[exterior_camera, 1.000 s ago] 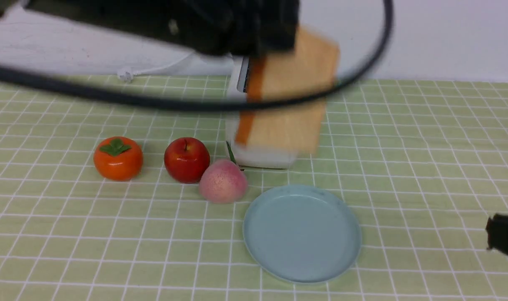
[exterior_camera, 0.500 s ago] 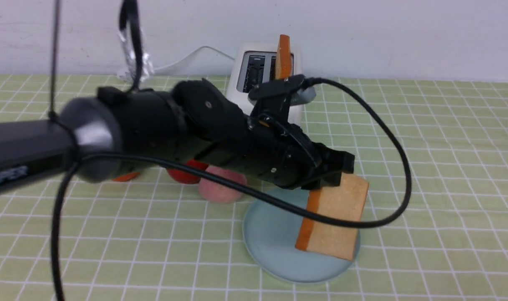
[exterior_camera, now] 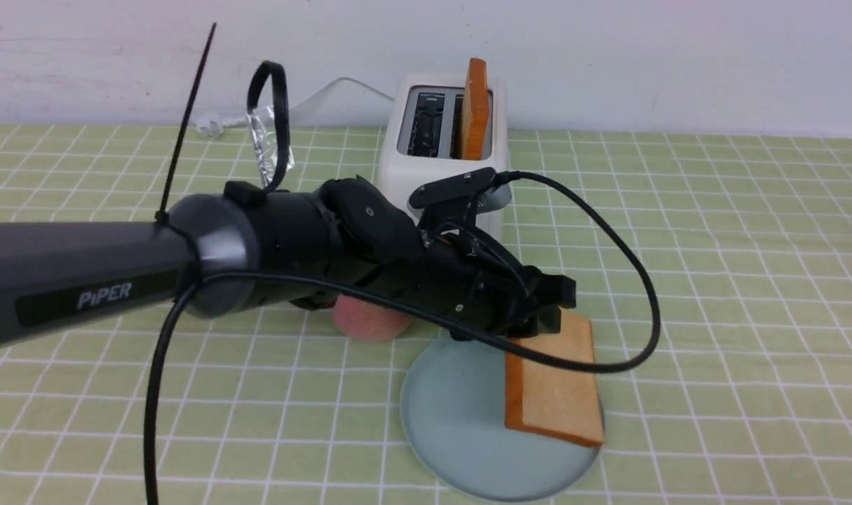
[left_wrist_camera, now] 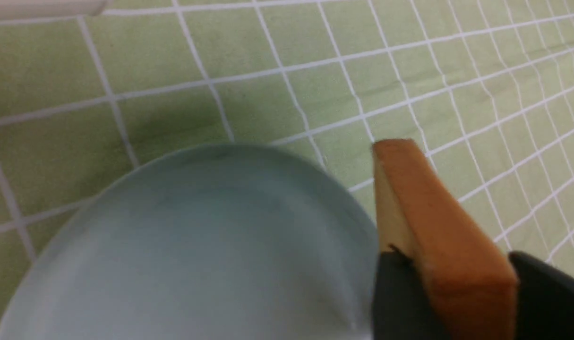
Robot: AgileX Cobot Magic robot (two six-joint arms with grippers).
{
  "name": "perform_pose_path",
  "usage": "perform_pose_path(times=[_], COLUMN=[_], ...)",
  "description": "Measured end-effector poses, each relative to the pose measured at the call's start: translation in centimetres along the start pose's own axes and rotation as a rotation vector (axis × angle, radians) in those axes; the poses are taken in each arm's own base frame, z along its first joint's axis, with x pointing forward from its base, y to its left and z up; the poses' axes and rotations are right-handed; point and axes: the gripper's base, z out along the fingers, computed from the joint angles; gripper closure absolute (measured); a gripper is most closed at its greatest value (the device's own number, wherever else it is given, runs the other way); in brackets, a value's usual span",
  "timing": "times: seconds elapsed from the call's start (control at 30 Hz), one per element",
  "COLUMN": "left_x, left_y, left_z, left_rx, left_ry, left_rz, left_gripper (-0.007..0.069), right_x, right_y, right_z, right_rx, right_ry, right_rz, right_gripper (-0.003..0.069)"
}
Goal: Take toasted bread from bread machine on green coffee tablecloth place on plate.
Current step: 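Place the slice of bread on the plate with the left gripper, then grasp the toast slice in the toaster and pull it up out of the slot with the right gripper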
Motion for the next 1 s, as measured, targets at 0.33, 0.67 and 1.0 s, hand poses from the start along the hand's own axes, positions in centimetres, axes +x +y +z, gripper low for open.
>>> perform_pose_path(times=[0.33, 0.67, 1.0], left_x=[-1.7, -1.4, 4.5], left_y=[2.5, -0.1, -4.7], left_z=[-4.4, -13.5, -25.0], left_rx=[-0.063, -0.149, -0.024], left_ry=[0.081, 0.163, -0.206], left_rz=[0.0, 0.154, 0.37], left_gripper=[0.0033, 0.048, 0.0638], right_x=[0.0, -1.7, -7.4], right_y=[0.0, -0.9, -3.3], right_z=[0.0, 1.9, 10.9], right_rx=[-0.002, 0.016, -0.107], right_ry=[-0.004, -0.021, 0.068], right_rz=[0.002, 0.045, 0.153], right_gripper=[0.0656, 0.0656, 0.0652])
